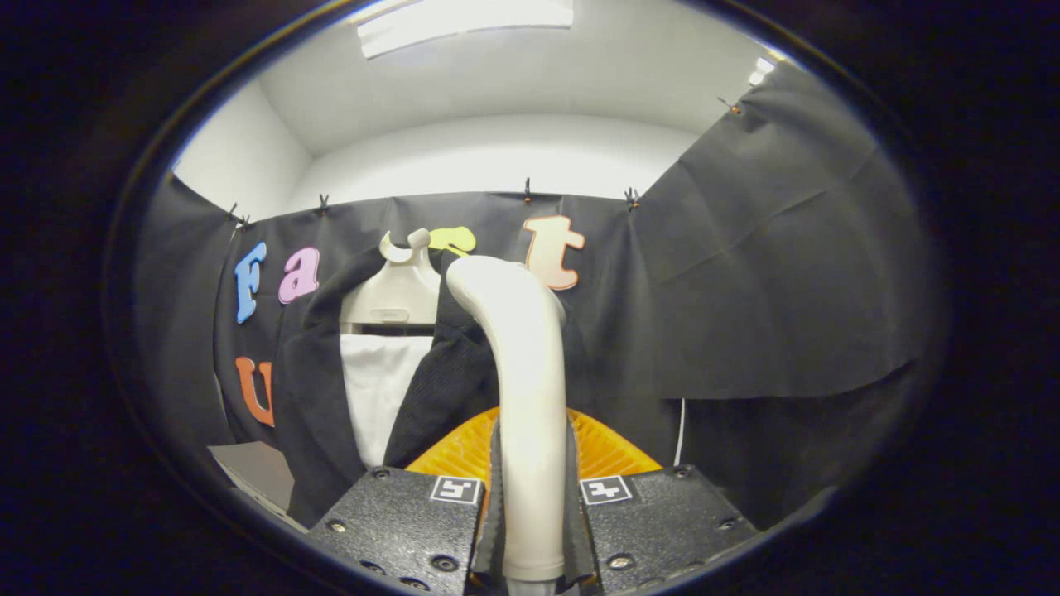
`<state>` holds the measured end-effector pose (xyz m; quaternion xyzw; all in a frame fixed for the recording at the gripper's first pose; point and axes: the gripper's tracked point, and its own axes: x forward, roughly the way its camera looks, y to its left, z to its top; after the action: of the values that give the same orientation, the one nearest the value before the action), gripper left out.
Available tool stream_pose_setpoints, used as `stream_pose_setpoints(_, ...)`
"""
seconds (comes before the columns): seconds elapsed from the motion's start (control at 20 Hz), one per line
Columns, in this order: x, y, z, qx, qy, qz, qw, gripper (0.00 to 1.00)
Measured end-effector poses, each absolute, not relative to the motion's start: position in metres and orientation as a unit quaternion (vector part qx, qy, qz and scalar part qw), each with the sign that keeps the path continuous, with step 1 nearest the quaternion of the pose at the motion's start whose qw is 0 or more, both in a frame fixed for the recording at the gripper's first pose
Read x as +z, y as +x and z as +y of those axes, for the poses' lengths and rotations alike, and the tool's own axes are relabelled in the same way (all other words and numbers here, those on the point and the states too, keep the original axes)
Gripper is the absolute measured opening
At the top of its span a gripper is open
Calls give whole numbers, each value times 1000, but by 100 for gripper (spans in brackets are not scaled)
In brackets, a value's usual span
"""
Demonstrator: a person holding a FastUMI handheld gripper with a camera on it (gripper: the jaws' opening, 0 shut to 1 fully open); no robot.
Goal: Iron the clothes twice with a garment steamer, once on the left side and once on the right side.
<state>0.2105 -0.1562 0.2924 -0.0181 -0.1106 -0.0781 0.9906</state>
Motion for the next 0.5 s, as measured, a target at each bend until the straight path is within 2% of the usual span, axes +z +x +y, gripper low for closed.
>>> stream_pose_setpoints(0.5,256,211,-139,-91,-25,-80,992,30)
